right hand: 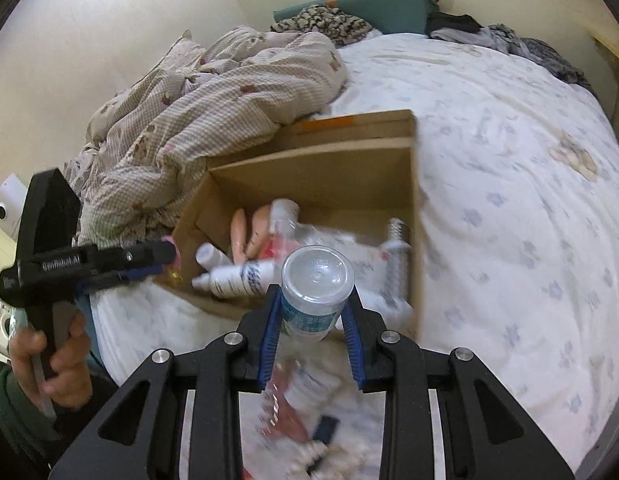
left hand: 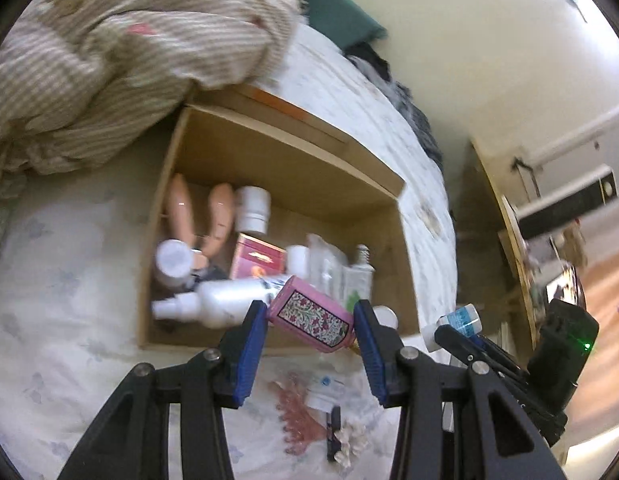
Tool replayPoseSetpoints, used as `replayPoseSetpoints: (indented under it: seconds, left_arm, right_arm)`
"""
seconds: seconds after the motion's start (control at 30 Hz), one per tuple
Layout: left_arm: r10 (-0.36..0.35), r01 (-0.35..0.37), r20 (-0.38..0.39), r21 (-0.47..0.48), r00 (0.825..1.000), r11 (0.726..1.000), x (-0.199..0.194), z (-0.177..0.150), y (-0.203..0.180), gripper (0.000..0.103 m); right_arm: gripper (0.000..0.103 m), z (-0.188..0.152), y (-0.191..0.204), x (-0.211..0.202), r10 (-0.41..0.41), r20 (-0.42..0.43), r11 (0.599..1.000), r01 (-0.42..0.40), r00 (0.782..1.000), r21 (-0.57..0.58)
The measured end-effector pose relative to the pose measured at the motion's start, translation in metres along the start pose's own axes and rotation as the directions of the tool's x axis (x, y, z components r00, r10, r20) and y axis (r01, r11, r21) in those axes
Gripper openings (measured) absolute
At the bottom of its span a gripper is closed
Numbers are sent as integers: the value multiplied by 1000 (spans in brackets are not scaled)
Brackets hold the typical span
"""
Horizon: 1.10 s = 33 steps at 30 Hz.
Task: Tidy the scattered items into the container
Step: 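Drop the perfume and clear-capped bottle into the box, opening both grippers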
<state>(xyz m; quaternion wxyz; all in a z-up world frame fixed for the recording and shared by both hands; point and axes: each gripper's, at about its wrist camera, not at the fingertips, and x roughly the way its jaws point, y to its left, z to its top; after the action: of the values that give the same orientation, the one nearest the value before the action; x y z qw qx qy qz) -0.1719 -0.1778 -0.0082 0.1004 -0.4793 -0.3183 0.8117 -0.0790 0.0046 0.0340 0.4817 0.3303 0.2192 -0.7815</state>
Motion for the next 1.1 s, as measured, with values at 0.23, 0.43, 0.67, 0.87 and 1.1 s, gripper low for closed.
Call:
replayPoseSetpoints:
  seconds: [0.23,0.43,0.67,0.87,1.1]
  left_arm:
    - [45,-44,39,-42,998,998,3,16,10,45]
    - [68,-63,45,-93,997,994,11,19,18,56]
    - [30,-30,2,-57,1000,998,16,17,10,57]
    - [36,-27,-80,113,996,993,25,1,-22,57]
    - [72,1,-192,356,979,935,42,-37,-65,57]
  right_arm:
    - [32,21,20,47,7,-43,1000,-8,999,-24]
    - [62,31,16,62,13,-66,1000,-12,998,21]
    - [62,19,4,41,11,-53,1000,-9,999,23]
    - [62,-16,-4,15,6,-104,1000,-7,995,-15]
    - [62,-51,-18,-8,6,-133,1000,-8,991,-11]
